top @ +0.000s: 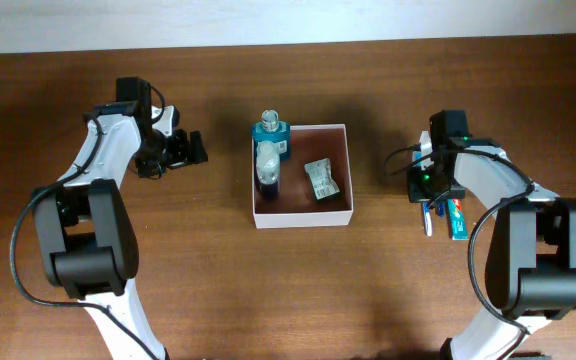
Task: Pack container
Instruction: 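Lower right gripper and grasp the blue toothbrush handle, then lift the toothbrush with right gripper and carry it over the box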
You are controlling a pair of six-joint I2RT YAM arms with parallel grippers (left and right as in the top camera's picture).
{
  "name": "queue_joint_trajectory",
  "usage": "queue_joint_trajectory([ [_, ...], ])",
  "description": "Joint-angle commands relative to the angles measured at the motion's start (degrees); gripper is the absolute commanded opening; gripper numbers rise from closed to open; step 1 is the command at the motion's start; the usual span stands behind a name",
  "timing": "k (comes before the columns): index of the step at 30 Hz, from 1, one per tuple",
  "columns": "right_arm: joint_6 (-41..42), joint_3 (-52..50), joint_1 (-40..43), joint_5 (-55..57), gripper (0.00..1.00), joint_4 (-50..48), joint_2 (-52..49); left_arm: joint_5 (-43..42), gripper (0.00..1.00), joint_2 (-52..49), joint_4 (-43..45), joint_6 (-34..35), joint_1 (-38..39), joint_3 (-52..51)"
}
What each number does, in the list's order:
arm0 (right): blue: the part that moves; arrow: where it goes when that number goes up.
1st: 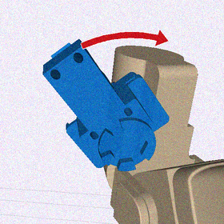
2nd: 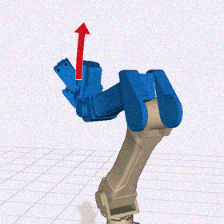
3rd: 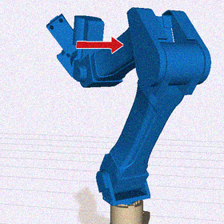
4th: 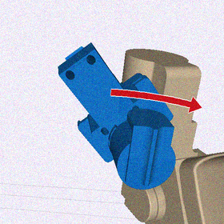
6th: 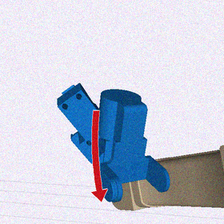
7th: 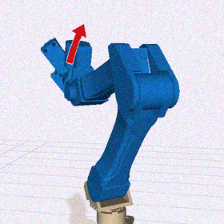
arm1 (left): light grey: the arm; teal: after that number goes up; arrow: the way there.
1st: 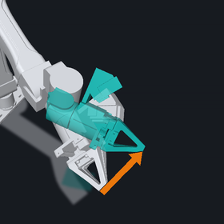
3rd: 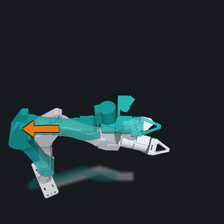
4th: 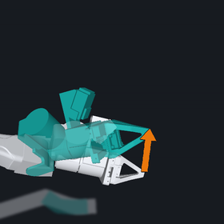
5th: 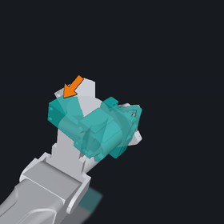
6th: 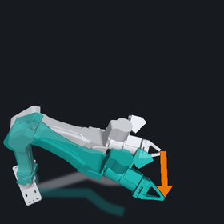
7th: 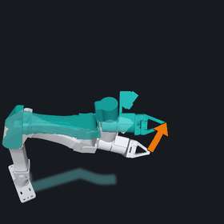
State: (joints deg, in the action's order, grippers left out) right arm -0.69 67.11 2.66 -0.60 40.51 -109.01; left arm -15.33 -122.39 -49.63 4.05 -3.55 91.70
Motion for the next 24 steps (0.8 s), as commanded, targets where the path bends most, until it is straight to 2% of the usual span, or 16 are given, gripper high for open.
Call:
queue_joint_trajectory([
  [1,-0.39,3.78,-0.02,-4.44,0.04,2.05,-0.96,0.17,0.99,0.24,0.11,-0.68,-0.09,-0.15],
  [16,-0.17,22.75,-0.39,-14.53,0.04,19.02,-0.72,0.17,0.99,0.24,0.11,-0.68,-0.11,-0.15],
  [24,4.44,28.0,-5.75,-14.86,0.04,22.32,0.85,0.17,0.99,0.24,0.11,-0.68,-0.11,-0.15],
])
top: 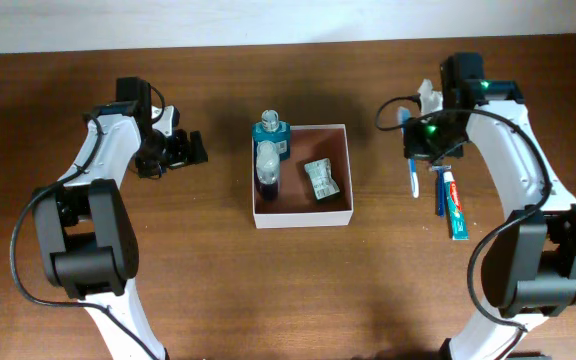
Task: Pack container
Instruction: 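Lift the toothbrush with right gripper and carry it over the box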
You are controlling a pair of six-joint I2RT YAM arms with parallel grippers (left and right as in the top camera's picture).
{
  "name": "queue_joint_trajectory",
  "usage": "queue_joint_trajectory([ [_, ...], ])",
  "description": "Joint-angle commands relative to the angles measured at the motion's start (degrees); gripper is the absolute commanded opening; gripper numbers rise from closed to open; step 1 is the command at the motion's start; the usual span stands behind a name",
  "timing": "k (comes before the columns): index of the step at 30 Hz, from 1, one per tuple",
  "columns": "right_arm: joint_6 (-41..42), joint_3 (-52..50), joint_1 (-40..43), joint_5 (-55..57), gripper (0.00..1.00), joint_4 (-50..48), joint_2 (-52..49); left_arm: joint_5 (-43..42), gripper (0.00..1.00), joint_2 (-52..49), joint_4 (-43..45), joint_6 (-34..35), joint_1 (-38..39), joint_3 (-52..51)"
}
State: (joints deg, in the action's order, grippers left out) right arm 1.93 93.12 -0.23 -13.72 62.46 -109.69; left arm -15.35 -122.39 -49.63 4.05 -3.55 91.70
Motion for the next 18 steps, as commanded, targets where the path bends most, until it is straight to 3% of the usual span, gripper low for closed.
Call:
queue_joint_trajectory([
  [1,2.14,2.29,-4.0,-1.73,0.04,0.42,1.79,0.2,0.99,0.24,0.11,-0.68,-0.09,-0.15],
  [13,6.12,2.8,-15.87,-0.46,0.04,0.15,3.58,0.2,0.99,0.24,0.11,-0.68,-0.09,-0.15],
  [18,9.97,2.8,-19.52,5.03,0.04,-0.52,3.56,0.2,1.0,0.24,0.11,-0.68,-0.09,-0.15],
])
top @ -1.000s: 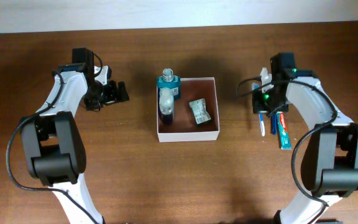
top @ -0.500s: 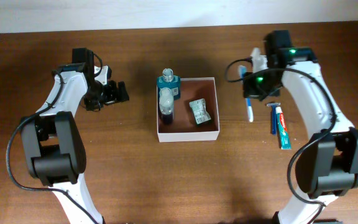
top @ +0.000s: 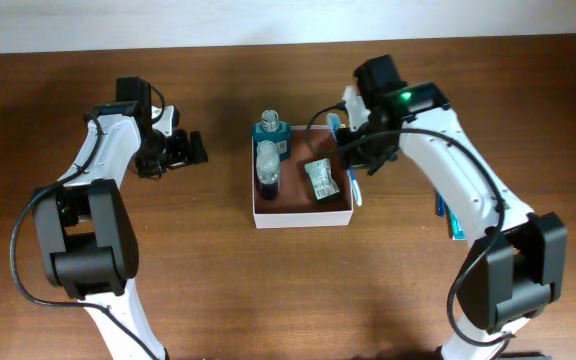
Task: Pack container
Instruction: 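Lift the toothbrush with right gripper and carry it over the box, then lower the toothbrush into the box beside the soap pack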
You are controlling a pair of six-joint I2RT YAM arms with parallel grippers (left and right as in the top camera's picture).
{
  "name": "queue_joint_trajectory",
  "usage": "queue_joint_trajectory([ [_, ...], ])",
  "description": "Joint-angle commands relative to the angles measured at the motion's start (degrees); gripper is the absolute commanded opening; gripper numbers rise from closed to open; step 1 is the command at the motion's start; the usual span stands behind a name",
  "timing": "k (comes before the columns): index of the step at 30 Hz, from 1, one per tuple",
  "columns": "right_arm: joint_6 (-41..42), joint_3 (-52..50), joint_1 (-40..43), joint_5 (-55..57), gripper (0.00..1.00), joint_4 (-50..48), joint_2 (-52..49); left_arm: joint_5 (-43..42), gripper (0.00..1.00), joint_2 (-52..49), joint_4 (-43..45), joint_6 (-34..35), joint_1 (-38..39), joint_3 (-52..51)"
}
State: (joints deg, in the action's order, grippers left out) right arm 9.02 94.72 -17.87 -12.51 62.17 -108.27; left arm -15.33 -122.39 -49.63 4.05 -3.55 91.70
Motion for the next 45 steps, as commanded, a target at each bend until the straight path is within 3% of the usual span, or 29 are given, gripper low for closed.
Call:
queue_joint_trajectory([
  [1,4.02,1.18,-2.64,4.39,0.04,-0.42,2.12,0.17,0.99,0.24,0.11,-0.68,-0.09,-0.15],
  [14,9.97,-0.39,-6.91,5.73,0.04,-5.35,1.99,0.17,0.99,0.24,0.11,-0.68,-0.11,-0.15],
  [32,11.04,-10.01,-7.26,5.51,0.04,-14.16,1.92,0.17,0.99,0.24,0.11,-0.68,-0.11,-0.15],
  [45,10.93,-10.62,-7.26,5.7,0.04,-17.97,1.07,0.17,0.99,0.24,0.11,-0.68,-0.09,-0.15],
])
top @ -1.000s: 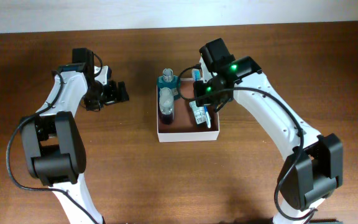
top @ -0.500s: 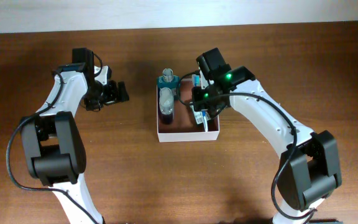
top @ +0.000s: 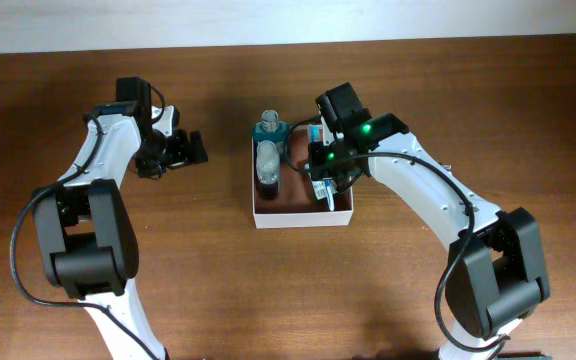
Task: Pack container
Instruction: 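Lower the toothbrush into the box beside the soap pack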
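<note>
The white box with a brown floor (top: 303,221) sits mid-table. Inside on its left lies a white-capped dark blue bottle (top: 267,168). A teal bottle (top: 269,128) leans at the box's back left corner. My right gripper (top: 325,170) hangs over the box's right half, shut on a blue-and-white toothbrush (top: 315,131), whose ends show above and below the wrist. It partly covers a small pale sachet (top: 319,188) on the box floor. My left gripper (top: 196,149) rests far left of the box, open and holding nothing.
The right arm's forearm (top: 423,190) stretches across the table to the right of the box and covers the spot under it. The table's back edge meets a pale wall (top: 288,20).
My right gripper moved left with the toothbrush, from over the box's right wall to over the inside of its right half, now above the sachet. The left arm has not moved.
At first my right gripper was low at the far right, by the toothbrush and toothpaste tube. Then it held the toothbrush raised, with the tube left on the table. It was then at the box's right wall, and now stands over the box's interior.
</note>
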You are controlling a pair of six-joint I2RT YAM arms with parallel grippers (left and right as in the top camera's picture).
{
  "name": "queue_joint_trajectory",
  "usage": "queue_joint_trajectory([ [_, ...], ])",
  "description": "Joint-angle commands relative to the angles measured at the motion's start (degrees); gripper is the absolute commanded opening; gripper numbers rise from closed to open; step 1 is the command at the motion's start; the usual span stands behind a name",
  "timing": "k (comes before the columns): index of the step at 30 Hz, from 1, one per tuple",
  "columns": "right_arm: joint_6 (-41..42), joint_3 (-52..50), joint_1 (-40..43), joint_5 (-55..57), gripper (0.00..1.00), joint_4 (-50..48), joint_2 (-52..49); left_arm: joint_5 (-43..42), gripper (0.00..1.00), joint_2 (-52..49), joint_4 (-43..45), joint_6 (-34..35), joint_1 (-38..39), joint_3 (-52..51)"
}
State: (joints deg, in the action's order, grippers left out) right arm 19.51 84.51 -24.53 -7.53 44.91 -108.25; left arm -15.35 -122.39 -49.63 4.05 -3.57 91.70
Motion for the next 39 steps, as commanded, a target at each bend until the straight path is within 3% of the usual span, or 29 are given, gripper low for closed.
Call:
queue_joint_trajectory([
  [1,0.37,-0.42,-0.59,0.72,0.04,-0.85,1.05,0.2,0.99,0.24,0.11,-0.68,-0.07,-0.15],
  [39,-0.55,-4.81,-0.63,0.7,0.04,-4.96,0.72,0.2,1.0,0.24,0.11,-0.68,-0.07,-0.15],
])
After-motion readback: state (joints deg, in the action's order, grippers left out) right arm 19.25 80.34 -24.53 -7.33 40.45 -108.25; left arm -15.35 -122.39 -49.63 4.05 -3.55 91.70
